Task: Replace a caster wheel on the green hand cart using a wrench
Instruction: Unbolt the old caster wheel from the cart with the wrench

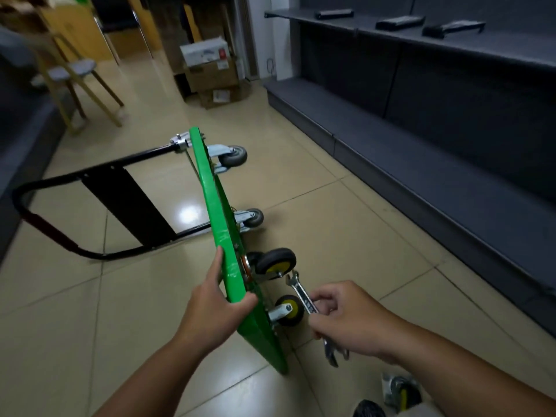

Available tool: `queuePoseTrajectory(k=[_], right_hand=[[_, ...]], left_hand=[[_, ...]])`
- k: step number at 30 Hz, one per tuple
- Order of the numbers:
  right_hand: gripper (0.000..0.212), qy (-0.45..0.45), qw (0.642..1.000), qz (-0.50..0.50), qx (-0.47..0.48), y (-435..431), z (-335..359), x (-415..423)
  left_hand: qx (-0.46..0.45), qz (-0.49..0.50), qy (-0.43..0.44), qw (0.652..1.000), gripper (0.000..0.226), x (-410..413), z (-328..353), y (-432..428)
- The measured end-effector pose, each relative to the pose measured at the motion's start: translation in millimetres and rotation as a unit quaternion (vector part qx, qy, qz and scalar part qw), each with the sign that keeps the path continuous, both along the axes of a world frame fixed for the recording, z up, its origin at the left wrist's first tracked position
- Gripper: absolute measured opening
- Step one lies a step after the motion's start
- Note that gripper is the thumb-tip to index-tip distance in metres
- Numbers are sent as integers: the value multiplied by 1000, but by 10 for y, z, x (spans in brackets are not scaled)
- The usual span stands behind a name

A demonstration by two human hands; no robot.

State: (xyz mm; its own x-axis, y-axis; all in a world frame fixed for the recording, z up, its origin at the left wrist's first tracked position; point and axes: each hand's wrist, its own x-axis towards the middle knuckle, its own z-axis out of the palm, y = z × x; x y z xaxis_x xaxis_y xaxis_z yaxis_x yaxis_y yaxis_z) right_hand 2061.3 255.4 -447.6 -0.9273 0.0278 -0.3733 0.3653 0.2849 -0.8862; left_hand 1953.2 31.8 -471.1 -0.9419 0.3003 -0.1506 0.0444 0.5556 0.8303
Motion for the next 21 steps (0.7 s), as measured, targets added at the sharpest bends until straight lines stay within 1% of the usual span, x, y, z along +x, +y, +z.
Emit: queuePoseTrajectory(k=[3, 5, 8, 10, 12, 15, 17, 19, 21], right_hand=[[17, 27, 999, -19, -24, -271, 66, -20], [15, 53, 996, -56, -42, -384, 54, -61], [10, 80, 989, -118, -31, -480, -14, -153], [9, 92, 980, -167, -52, -513, -49, -206], [9, 102, 967, -210, -99, -536, -73, -231], [6, 111, 953, -251, -130, -545, -102, -254], [16, 105, 946, -269, -146, -560, -111, -270], [16, 105, 938, -279, -175, -584, -83, -282], [16, 96, 922, -296, -230, -604, -54, -292]], left_hand=[[-14, -22, -12, 1000, 113, 165, -37, -160], [-20, -29, -20, 999, 113, 260, -73, -252], [-20, -36, -14, 999, 108, 332, -87, -316], [-17, -35, -5, 999, 104, 334, -59, -322], [-27, -35, 14, 999, 102, 334, -28, -332], [-58, -46, 61, 995, 100, 342, -11, -353], [-70, -45, 94, 992, 97, 337, -20, -352], [-78, -41, 115, 989, 95, 323, -40, -346], [-86, -46, 117, 988, 95, 305, -55, -351]])
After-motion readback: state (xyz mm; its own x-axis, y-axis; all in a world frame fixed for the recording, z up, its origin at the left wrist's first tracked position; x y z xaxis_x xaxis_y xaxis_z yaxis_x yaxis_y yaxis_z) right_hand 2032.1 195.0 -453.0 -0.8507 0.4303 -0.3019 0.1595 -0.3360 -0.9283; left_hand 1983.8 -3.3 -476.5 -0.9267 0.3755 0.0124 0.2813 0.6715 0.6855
